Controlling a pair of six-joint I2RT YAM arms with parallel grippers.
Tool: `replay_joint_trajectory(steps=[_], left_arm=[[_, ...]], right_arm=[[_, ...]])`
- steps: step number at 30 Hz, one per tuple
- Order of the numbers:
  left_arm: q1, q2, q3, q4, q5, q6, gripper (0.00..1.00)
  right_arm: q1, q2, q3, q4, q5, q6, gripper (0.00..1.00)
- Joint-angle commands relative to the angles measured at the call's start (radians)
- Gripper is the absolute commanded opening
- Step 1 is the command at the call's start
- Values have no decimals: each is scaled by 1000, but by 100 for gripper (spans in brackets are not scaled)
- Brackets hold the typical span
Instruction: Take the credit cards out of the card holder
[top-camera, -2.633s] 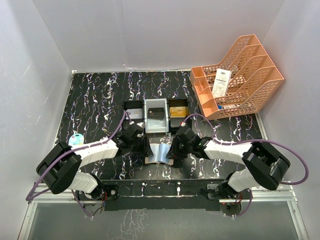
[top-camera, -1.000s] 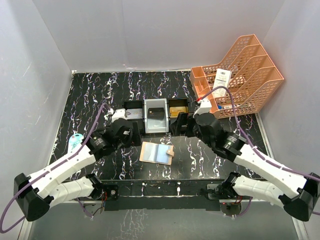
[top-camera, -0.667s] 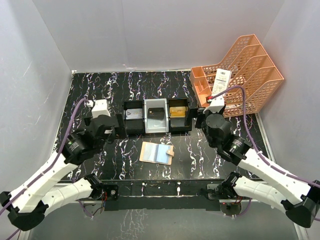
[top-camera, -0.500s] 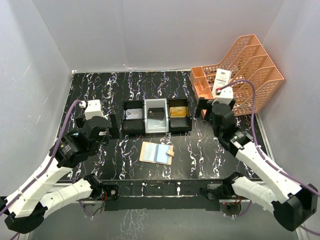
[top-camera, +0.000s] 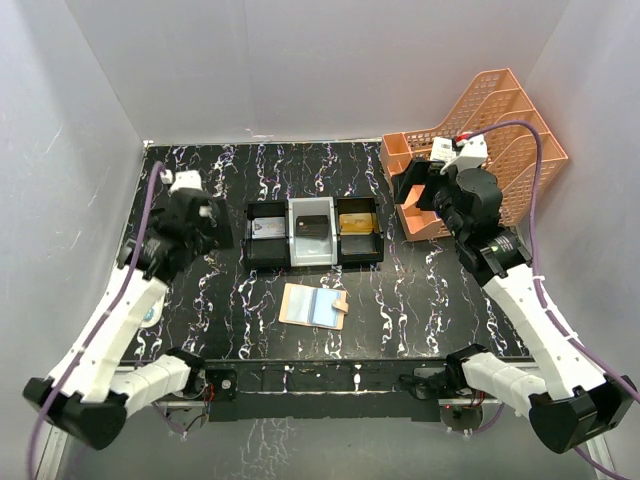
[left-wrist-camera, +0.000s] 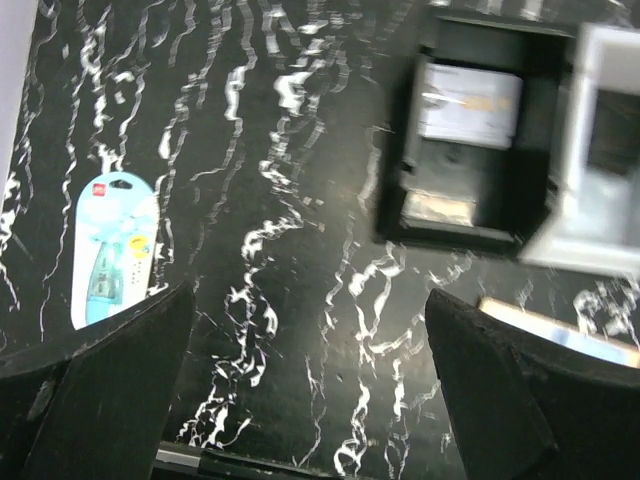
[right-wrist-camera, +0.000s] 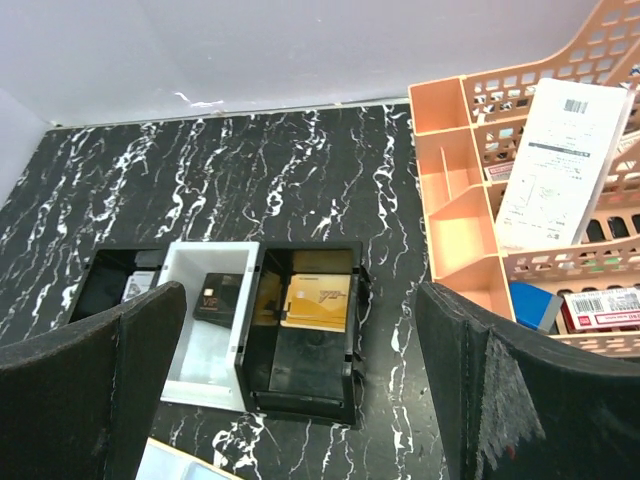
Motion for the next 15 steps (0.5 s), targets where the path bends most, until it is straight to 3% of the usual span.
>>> replay_joint_trajectory(steps=[1, 5, 10, 15], left_arm=[[345, 76, 77, 90, 324, 124, 98], [495, 115, 197, 66, 370, 134, 99], [501, 129, 343, -48, 292, 90, 99], [501, 47, 408, -96, 236, 83, 99]], right_arm=[[-4, 6, 100, -43, -50, -26, 98], [-3, 23, 186, -120, -35, -49, 98], [-3, 33, 308, -204, -69, -62, 98], [-3, 36, 407, -281, -89, -56, 98]])
